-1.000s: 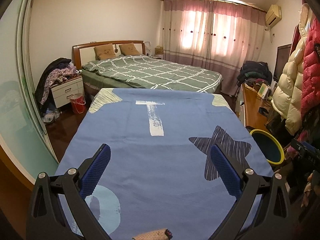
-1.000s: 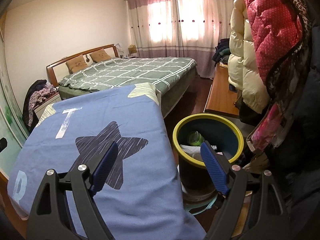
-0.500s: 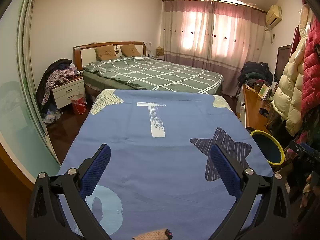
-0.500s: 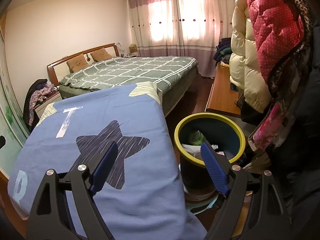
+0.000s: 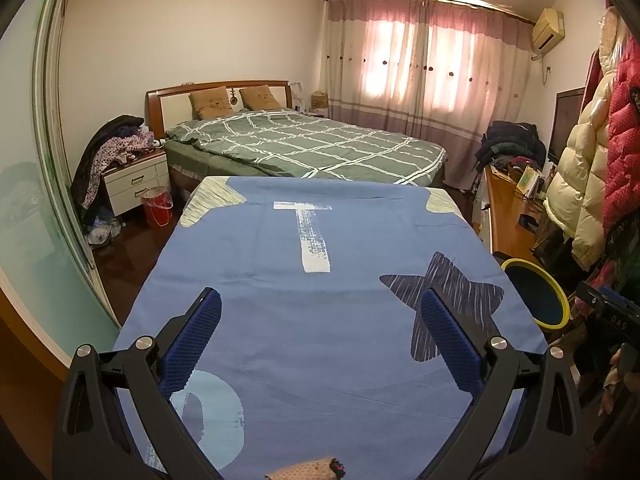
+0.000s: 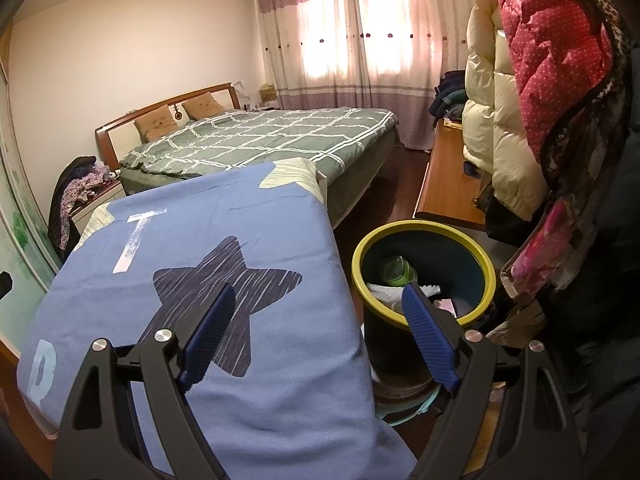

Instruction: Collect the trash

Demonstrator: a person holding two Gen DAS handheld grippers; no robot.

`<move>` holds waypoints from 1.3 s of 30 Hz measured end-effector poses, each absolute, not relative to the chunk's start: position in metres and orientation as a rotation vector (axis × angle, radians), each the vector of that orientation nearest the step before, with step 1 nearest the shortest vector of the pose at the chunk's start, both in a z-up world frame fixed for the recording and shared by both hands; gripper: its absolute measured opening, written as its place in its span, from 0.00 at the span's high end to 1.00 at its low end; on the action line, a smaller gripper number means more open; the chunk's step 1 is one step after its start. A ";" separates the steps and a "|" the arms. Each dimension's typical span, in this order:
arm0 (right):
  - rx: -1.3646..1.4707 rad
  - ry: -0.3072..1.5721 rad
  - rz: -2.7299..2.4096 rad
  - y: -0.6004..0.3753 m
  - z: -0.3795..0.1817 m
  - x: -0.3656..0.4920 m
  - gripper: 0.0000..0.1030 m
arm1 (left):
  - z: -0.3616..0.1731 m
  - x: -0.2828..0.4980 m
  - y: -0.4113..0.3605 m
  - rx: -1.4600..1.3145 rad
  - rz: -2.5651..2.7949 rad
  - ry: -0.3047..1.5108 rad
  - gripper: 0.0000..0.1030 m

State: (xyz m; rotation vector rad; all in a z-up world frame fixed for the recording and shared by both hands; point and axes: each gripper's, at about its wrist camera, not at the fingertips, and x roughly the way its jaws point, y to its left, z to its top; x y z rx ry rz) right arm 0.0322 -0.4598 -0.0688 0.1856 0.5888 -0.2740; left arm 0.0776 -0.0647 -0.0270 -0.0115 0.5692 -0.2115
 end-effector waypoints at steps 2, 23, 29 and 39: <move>0.185 0.588 -0.273 -0.459 -0.069 0.032 0.22 | -0.027 0.078 -0.065 -0.011 -0.210 0.569 0.05; 0.189 0.592 -0.274 -0.460 -0.069 0.033 0.22 | -0.034 0.080 -0.064 -0.007 -0.211 0.584 0.05; 0.190 0.594 -0.273 -0.460 -0.069 0.033 0.22 | -0.037 0.083 -0.064 -0.007 -0.207 0.592 0.05; 0.191 0.597 -0.271 -0.459 -0.071 0.033 0.22 | -0.037 0.083 -0.069 0.005 -0.197 0.593 0.05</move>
